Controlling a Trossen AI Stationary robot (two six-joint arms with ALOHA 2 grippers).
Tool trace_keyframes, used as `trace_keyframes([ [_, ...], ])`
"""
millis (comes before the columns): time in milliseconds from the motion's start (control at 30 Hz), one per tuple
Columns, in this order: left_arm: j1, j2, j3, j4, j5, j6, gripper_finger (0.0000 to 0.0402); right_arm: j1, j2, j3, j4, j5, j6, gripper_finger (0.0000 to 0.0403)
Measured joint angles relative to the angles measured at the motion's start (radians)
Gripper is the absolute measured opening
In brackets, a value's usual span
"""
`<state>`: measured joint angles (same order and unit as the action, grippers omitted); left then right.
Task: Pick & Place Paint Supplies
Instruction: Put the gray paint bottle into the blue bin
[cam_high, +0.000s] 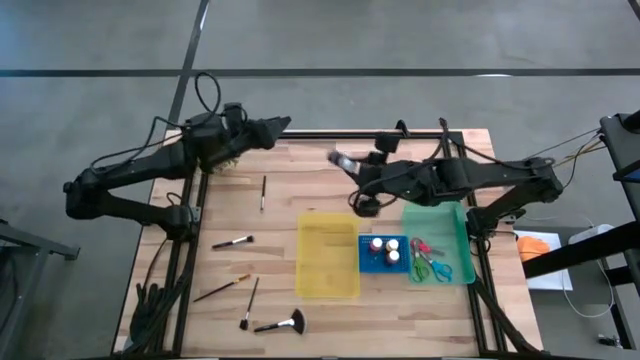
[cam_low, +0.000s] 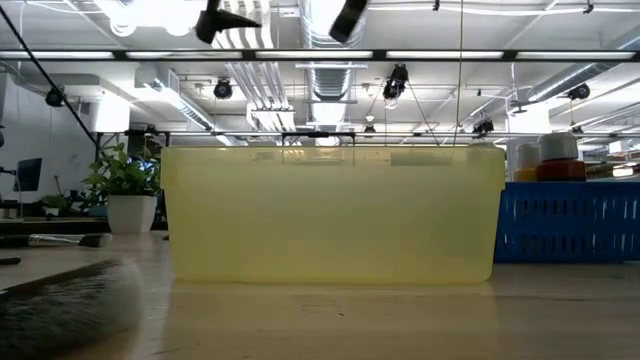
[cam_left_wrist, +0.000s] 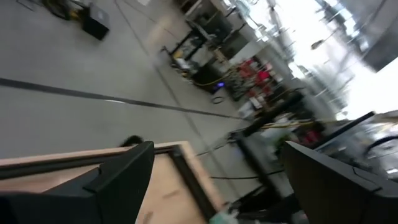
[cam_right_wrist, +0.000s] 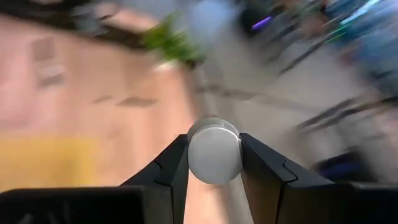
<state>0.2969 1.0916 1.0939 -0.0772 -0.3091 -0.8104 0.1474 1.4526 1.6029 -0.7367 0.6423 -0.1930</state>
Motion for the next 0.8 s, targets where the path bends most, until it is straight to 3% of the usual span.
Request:
trace_keyframes([
  [167,0.021,-0.048,0.000,-0.116,0.003,0.066,0.0362,0.013,-0.045,-0.002,-0.290,-0.330,0.250,0.0108],
  [367,0.025,-0.056,0.000,-0.164,0.015,0.082,0.0362,0.092,-0.059,-0.016,-0.381,-0.560,0.342,0.0108],
  [800,0.024,-0.056,0.000,-0.232,0.048,0.124,0.0362,0.255,0.006,-0.149,-0.343,-0.594,0.557,0.0108],
])
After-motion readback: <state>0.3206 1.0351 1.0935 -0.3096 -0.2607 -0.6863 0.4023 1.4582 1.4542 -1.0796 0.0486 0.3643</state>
